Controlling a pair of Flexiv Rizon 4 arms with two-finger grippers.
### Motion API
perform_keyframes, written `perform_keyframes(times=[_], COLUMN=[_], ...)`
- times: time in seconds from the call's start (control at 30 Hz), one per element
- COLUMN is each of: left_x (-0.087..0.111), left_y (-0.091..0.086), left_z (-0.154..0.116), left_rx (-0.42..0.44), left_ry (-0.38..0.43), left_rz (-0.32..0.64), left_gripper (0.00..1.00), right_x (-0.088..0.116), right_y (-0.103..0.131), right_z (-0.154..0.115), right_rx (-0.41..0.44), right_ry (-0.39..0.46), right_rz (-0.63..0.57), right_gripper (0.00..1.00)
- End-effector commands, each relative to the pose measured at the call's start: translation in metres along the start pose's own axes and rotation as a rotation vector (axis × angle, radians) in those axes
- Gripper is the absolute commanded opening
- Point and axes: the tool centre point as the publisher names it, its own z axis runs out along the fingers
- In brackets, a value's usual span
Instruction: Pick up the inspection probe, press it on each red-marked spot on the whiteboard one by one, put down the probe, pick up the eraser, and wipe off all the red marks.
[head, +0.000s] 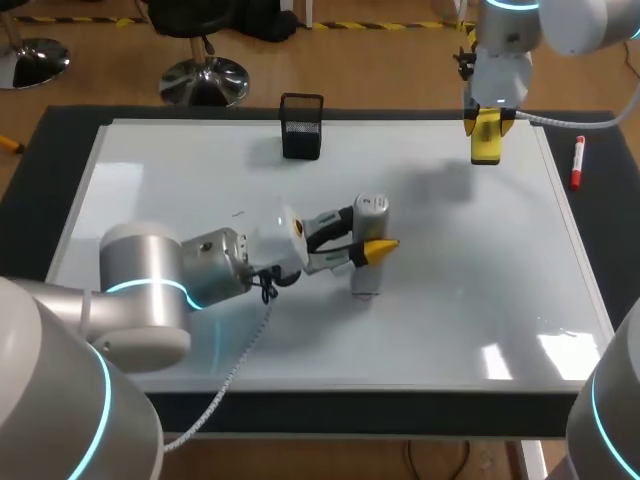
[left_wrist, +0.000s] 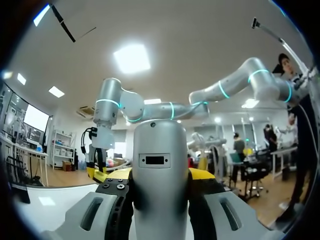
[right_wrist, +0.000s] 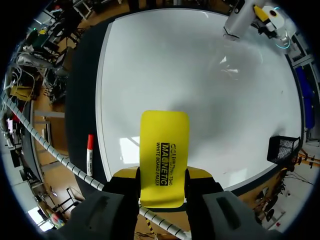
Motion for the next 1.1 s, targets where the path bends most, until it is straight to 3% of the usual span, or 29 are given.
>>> perform_keyframes(times=[0.03, 1.1], left_x=[0.001, 0.001], left_y=[0.004, 0.022], left_z=[0.001, 0.000], left_rx=[0.007, 0.009], left_ry=[-0.001, 0.024], left_rz=[0.004, 0.017], left_gripper=[0.00, 0.00], right_x=[0.000, 0.000], right_y=[-0.001, -0.001], right_z=[-0.001, -0.001], right_rx=[0.000, 0.000], right_ry=[0.004, 0.004], right_rz=[-0.002, -0.002], right_gripper=[0.00, 0.00])
